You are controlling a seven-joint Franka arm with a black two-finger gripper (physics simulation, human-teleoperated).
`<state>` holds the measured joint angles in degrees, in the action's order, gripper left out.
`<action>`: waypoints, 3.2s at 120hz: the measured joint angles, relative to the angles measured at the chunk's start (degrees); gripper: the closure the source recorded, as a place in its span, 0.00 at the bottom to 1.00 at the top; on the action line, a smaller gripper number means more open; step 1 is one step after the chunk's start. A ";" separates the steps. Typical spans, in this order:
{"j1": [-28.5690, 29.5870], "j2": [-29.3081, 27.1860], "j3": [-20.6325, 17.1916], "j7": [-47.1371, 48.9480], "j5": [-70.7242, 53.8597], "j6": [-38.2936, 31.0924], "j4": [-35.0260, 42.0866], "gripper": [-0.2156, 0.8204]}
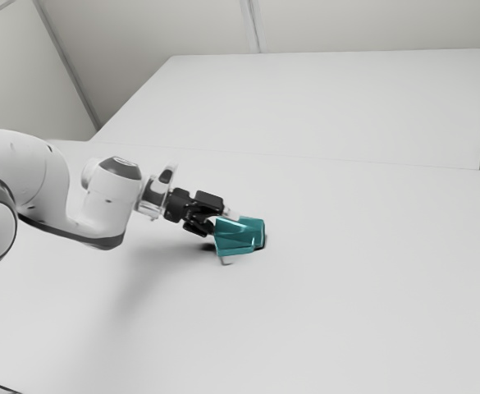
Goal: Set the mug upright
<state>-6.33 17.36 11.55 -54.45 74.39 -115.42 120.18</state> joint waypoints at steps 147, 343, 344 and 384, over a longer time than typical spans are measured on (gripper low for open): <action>-0.71 -1.67 -0.58 4.45 -21.07 1.57 -13.35 0.94; -0.81 -5.74 -8.79 50.51 -79.32 -4.97 -9.41 0.97; -0.81 -5.79 -8.81 50.67 -79.38 -5.05 -9.26 0.97; -0.81 -6.31 -9.99 56.30 -80.83 -8.12 -5.76 0.97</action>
<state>-7.14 11.04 1.55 1.85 -6.44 -123.54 114.42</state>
